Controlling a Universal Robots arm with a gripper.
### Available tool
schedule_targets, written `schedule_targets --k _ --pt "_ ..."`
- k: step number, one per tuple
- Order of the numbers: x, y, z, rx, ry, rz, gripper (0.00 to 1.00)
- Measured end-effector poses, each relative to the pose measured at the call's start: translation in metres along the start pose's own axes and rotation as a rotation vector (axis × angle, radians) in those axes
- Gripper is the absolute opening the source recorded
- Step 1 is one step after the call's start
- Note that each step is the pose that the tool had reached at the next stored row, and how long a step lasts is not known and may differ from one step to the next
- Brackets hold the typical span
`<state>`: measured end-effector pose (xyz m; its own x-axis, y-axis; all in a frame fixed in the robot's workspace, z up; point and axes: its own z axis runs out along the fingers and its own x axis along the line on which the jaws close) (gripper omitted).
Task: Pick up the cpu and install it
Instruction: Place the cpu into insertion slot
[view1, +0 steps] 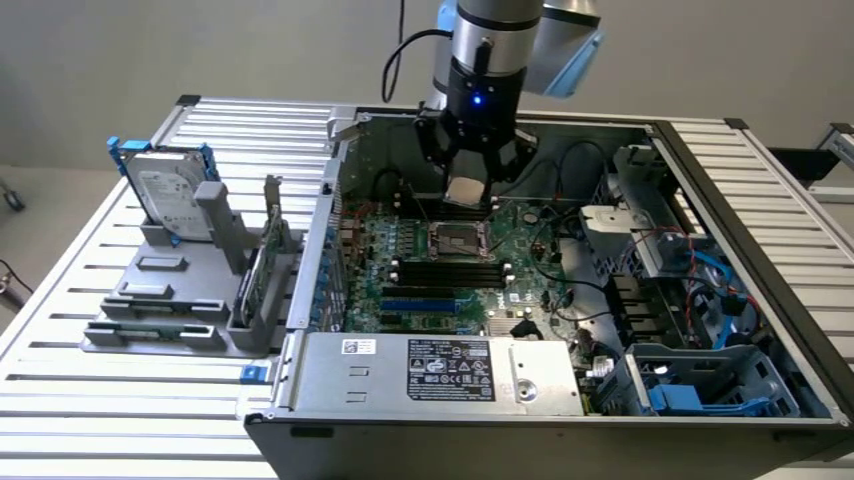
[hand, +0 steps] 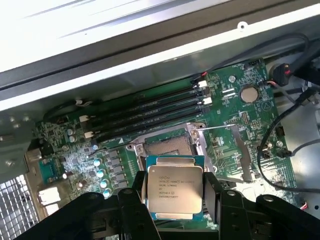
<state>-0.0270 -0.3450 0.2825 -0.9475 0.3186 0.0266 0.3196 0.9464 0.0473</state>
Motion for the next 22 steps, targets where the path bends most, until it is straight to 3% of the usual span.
schedule_targets --k 22 --pt "-0.0001 -0.0002 0.0041 -0.0106 -0.0189 0.399 0.55"
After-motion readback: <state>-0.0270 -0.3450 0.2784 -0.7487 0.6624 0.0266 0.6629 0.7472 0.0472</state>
